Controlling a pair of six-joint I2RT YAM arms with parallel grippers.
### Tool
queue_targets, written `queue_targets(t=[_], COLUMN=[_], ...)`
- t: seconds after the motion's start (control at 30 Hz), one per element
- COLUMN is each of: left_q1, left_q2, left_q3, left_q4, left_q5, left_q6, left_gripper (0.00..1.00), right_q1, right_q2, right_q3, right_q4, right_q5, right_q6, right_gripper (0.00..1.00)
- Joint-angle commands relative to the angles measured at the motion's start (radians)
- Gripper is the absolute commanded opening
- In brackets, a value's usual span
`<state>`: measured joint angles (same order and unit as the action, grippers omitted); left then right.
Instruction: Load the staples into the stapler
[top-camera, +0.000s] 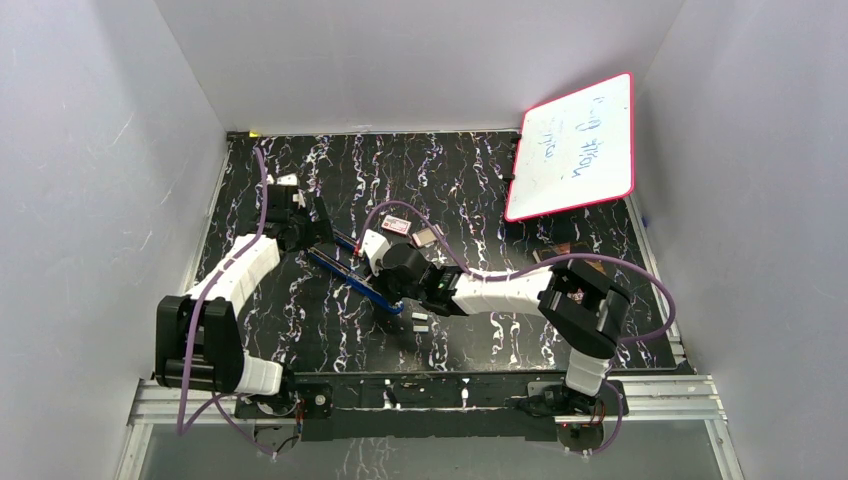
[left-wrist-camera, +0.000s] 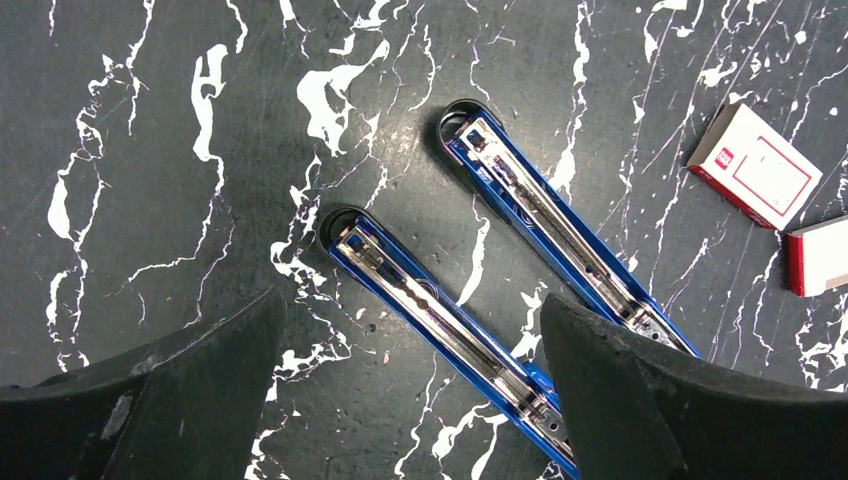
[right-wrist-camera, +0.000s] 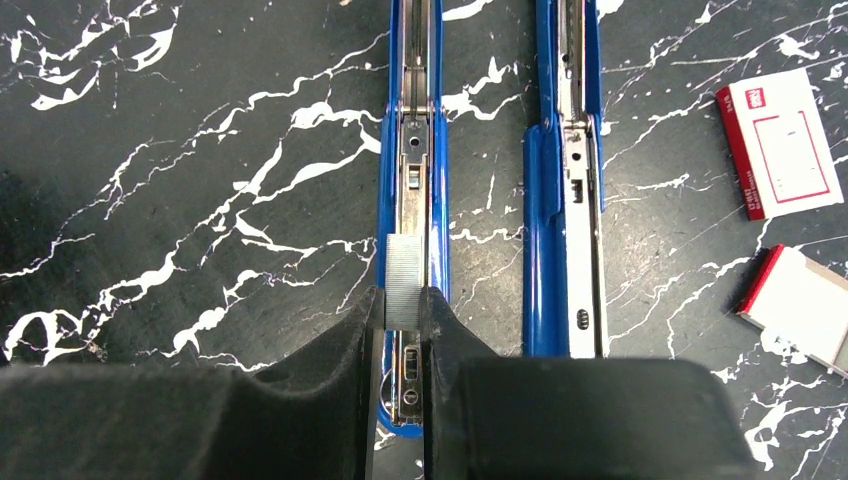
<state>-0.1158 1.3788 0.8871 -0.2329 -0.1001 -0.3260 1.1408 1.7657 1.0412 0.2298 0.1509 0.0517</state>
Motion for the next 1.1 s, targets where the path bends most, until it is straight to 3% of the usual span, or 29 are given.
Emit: queue_targets(t=[0.0,0.4,0.73,1.07], left_q1=[0.018,0.056,0.062,0.063], left_q2=[0.017,0.077,0.113,0.126], left_q3=[0.041,0.057,0.071,0.078], left_q4=[-0.032,-0.036,-0.071,-0.080], left_q5=[0.039,0.101,0.065,0.073], left_q6=[-0.010,-0.018,-0.018,-0.016], left_gripper=[0.98,0.93,0.85,0.84], right_q1=[-0.002,-0.008,-0.007,-0.008], right_q2=[0.003,0.027,0.040,0.057], right_q3=[0.043,0.066,0.071,0.088], right_q4=[-0.007,-0.008,-0.024,-0.043], right_q5=[0.010,0.006,-0.005,-0.006], right_q6=[0.027,0.049,0.049,0.051], right_gripper=[0.00,0.00,0.00,0.00])
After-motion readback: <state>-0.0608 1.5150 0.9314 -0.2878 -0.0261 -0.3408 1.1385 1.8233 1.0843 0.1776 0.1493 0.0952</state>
